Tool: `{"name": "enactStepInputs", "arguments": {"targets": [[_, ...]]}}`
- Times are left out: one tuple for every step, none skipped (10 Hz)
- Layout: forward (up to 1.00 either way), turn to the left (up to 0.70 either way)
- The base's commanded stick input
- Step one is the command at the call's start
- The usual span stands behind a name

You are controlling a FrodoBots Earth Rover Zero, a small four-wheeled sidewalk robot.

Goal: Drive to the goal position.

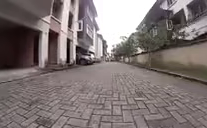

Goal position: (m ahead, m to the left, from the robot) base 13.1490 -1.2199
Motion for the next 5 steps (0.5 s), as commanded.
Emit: {"name": "enactStepInputs", "arguments": {"targets": [[0.70,0.00],[0.70,0.00],[0.70,0.00],[0.70,0.00],[0.70,0.00]]}}
